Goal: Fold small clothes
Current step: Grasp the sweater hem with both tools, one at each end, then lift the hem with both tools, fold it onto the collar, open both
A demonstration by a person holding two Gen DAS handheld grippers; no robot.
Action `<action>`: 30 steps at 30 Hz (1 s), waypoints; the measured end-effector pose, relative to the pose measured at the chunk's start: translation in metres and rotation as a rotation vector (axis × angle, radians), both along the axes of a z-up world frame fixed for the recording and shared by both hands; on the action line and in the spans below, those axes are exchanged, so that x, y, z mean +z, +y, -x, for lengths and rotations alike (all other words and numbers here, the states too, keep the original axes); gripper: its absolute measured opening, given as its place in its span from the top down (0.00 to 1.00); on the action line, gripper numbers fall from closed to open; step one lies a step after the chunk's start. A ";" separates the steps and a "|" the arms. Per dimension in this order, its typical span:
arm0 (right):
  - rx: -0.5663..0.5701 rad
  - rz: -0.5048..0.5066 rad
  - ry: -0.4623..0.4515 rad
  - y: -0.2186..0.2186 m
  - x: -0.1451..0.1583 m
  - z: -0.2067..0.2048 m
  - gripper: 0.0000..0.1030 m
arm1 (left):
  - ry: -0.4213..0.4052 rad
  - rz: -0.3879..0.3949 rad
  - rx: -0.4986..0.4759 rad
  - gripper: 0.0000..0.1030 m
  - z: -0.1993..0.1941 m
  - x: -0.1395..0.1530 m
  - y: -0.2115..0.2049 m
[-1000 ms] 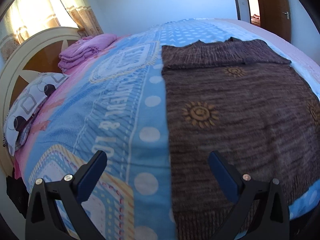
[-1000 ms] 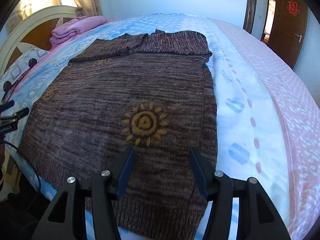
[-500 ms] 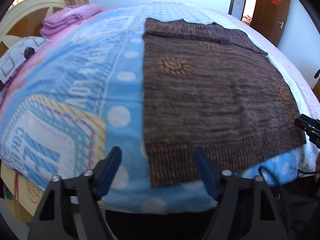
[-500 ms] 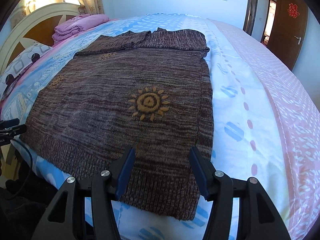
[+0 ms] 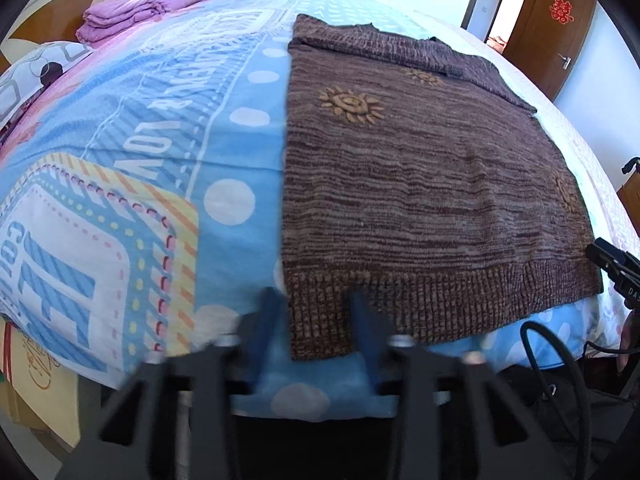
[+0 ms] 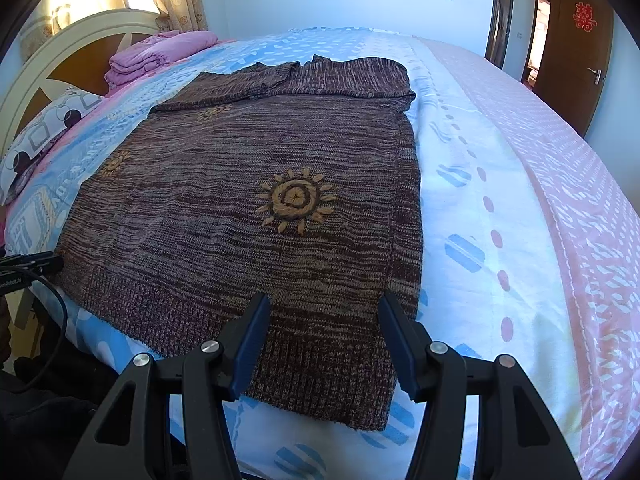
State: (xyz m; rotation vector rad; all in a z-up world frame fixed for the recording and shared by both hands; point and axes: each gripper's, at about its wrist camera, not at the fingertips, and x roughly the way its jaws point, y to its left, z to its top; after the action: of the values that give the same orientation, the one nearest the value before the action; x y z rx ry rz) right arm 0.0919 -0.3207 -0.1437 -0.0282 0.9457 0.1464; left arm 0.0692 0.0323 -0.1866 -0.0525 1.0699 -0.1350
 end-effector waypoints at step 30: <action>-0.057 -0.243 -0.046 -0.044 0.015 0.037 0.94 | -0.151 0.073 0.012 0.91 -0.004 0.046 0.020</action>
State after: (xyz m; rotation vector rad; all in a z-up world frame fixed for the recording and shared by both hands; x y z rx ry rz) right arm 0.0546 -0.3651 -0.1290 0.2191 0.8770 0.2059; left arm 0.0732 0.0525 -0.1406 -0.1126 0.9142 -0.1648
